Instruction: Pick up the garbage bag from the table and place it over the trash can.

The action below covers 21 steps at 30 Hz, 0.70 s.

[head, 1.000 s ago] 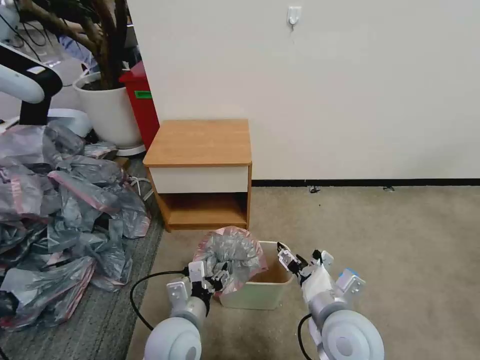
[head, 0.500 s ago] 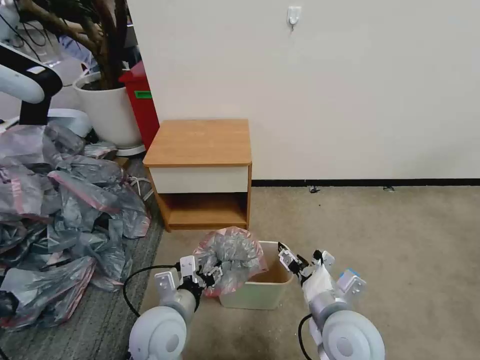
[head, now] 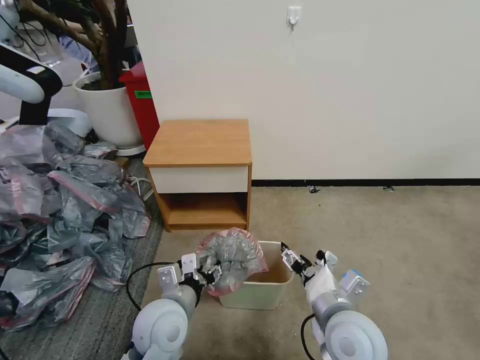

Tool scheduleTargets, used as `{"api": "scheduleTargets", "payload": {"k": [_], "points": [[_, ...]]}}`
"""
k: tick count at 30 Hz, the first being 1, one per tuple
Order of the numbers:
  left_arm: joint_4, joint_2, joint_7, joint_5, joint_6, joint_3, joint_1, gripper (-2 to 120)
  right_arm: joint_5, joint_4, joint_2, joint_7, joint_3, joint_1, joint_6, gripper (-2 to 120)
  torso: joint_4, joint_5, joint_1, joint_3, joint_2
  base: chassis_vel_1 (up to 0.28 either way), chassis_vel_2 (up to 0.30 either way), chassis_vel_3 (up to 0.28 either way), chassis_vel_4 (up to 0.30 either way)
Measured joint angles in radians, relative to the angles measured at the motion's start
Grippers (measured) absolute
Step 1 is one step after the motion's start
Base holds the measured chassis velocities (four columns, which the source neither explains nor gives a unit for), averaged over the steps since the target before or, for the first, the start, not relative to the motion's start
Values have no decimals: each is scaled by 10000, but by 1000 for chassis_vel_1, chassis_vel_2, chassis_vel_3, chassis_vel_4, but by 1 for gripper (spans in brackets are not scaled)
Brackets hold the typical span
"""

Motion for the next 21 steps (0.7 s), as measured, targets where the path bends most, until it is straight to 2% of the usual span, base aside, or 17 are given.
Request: {"api": "scheduleTargets", "payload": {"k": [10,21], "points": [[19,534,-670,-999,360,133,-424,52,5,-9,23,-4,-11,19,10,75,0,1,0,0,0,0,0,0,0],[239,907,-936,-1413,474,456,-820,51,6,-53,35,-7,66,-4,32,73,0,0,0,0,0,0,0,0,0]]}}
